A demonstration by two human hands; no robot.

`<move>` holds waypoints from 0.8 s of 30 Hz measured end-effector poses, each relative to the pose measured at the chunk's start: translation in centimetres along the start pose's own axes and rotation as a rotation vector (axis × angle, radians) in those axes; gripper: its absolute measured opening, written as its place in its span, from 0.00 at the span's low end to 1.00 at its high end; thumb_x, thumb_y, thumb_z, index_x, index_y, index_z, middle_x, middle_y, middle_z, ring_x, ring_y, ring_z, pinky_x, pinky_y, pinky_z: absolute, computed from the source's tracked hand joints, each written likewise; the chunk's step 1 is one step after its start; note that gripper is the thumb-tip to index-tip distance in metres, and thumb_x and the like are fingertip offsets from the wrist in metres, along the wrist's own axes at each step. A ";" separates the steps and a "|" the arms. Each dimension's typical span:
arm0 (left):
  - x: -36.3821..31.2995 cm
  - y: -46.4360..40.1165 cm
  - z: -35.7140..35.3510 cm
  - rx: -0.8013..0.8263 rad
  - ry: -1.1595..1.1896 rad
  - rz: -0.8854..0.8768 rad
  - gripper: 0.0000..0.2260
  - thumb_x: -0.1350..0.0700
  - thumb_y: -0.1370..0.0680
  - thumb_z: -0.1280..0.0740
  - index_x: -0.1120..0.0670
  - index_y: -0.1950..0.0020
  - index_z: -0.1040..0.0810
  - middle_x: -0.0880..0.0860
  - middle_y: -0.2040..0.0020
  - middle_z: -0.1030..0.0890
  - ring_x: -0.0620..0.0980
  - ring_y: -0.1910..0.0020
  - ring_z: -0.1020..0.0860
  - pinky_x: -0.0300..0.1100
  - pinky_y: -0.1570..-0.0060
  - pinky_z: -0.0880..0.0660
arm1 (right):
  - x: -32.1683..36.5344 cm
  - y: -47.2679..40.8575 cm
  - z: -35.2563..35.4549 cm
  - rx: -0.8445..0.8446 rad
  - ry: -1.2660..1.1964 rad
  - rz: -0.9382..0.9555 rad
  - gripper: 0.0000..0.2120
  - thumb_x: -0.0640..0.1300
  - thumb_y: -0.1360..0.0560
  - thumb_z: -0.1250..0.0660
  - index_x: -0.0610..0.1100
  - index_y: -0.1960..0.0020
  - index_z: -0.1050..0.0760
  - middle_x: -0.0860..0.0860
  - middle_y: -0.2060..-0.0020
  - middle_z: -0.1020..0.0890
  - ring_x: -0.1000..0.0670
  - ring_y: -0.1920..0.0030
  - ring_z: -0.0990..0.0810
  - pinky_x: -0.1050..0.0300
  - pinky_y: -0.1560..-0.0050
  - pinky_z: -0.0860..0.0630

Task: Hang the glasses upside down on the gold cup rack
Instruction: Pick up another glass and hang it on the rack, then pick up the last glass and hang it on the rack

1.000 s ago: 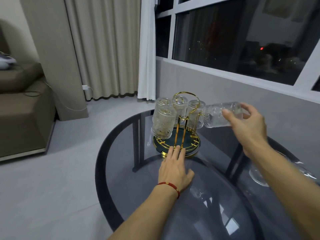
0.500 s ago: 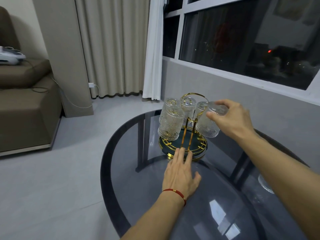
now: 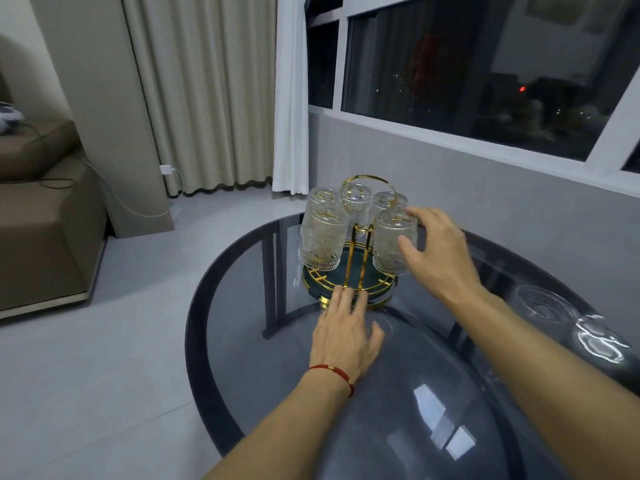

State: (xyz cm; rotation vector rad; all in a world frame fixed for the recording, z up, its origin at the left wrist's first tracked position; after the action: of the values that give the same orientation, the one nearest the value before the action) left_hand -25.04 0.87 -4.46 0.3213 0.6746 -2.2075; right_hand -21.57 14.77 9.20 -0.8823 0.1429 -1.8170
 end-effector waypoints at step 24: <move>-10.3 3.4 2.5 -0.071 0.259 -0.161 0.24 0.61 0.25 0.33 0.55 0.29 0.27 0.53 0.34 0.24 0.53 0.32 0.33 0.44 0.31 0.34 | -18.9 14.1 4.6 -0.232 -0.331 -0.809 0.52 0.52 0.27 0.22 0.46 0.16 0.52 0.41 0.20 0.32 0.32 0.22 0.37 0.33 0.28 0.33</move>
State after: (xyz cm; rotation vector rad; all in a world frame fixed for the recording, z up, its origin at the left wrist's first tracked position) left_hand -15.74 3.92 0.82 0.5396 0.9463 -2.3094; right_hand -4.80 26.15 -3.80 -1.5448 -0.2592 -2.3767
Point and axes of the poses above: each hand's wrist, its own y-axis away from the middle knuckle, its own z-axis out of the back of the hand, x = y × z, the point moved 8 cm from there along -y, towards the middle knuckle
